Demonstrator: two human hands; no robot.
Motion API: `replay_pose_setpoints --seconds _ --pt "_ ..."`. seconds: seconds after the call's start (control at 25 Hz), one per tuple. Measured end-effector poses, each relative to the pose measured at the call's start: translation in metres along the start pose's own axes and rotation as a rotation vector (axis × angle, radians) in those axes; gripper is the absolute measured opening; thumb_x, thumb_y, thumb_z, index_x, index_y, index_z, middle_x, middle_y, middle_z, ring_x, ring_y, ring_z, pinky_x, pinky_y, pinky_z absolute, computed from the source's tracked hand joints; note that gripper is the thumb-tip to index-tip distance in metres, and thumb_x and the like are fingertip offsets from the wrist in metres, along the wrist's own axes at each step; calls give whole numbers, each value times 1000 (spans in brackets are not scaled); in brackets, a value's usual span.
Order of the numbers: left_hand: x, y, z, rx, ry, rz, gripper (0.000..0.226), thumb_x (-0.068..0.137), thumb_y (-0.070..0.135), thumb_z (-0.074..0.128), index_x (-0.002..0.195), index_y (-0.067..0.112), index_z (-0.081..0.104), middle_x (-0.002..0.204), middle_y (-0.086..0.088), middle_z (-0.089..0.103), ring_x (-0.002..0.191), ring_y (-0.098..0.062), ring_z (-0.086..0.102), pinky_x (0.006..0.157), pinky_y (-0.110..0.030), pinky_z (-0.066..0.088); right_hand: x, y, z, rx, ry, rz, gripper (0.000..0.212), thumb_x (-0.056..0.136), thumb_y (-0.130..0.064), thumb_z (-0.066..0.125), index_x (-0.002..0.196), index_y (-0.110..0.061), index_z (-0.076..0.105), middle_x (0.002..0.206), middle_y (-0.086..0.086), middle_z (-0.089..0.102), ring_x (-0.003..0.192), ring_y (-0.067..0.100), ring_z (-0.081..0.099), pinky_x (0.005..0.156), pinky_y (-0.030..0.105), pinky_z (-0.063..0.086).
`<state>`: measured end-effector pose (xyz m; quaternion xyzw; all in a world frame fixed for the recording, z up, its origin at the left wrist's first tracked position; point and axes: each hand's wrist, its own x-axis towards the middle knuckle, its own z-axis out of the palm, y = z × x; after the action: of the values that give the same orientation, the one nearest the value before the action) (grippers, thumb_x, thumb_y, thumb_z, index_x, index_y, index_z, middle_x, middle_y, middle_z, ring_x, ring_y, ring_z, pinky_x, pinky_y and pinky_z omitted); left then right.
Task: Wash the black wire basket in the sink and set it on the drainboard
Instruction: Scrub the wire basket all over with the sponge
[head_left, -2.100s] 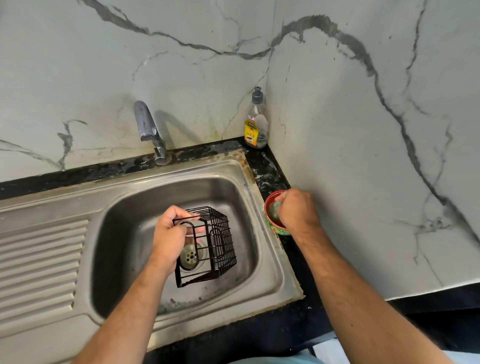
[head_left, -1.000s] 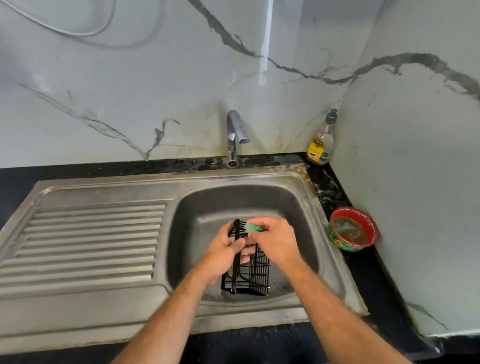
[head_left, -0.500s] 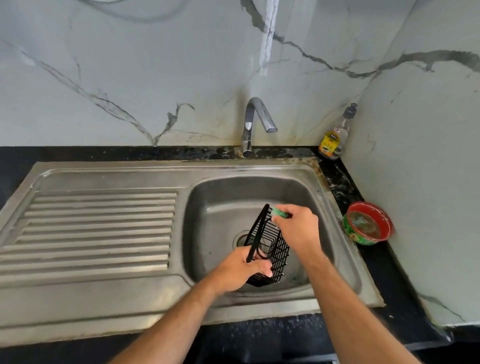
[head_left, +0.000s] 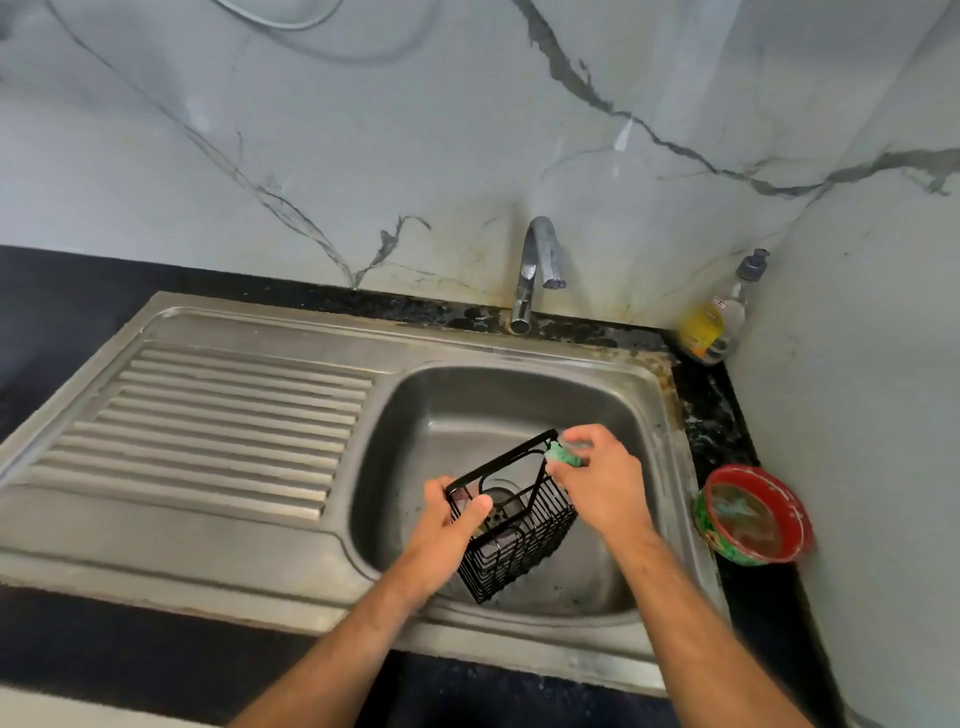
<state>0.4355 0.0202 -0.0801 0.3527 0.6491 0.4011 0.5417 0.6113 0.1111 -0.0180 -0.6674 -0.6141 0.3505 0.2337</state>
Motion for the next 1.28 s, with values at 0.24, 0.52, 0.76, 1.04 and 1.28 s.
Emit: replay_pose_setpoints --seconds 0.24,0.52,0.76,1.04,1.28 --pt "-8 5 16 12 30 -101 38 101 14 59 125 2 33 108 -1 50 91 -2 57 64 -8 50 -5 -20 18 -156 -35 -380 13 87 -22 75 98 -26 77 100 -5 69 91 12 65 94 28 50" --pt "3 22 -6 207 -146 -119 62 83 50 63 125 10 42 109 -1 58 94 -3 58 74 -12 51 -25 -28 51 -196 -51 -635 29 83 6 67 107 -7 77 114 6 64 99 16 64 99 -2 27" --pt "9 26 -23 284 -200 -126 37 86 46 61 104 26 35 100 4 54 96 -11 55 87 -41 48 -16 -27 48 -164 11 -470 26 87 -2 70 108 -18 74 101 -1 74 94 14 69 94 36 55" --pt "8 36 -6 381 -122 -15 30 100 37 51 120 18 40 110 3 56 96 -12 55 78 -28 42 -34 -26 62 -291 7 -705 20 81 -1 73 95 -14 78 97 0 72 96 20 63 91 33 54" --pt "13 34 -2 336 -79 -47 29 90 37 63 96 24 38 88 6 54 79 -9 55 65 -29 41 -12 -8 43 -209 63 -547 20 85 -4 72 101 -16 76 100 0 73 97 18 64 94 36 52"
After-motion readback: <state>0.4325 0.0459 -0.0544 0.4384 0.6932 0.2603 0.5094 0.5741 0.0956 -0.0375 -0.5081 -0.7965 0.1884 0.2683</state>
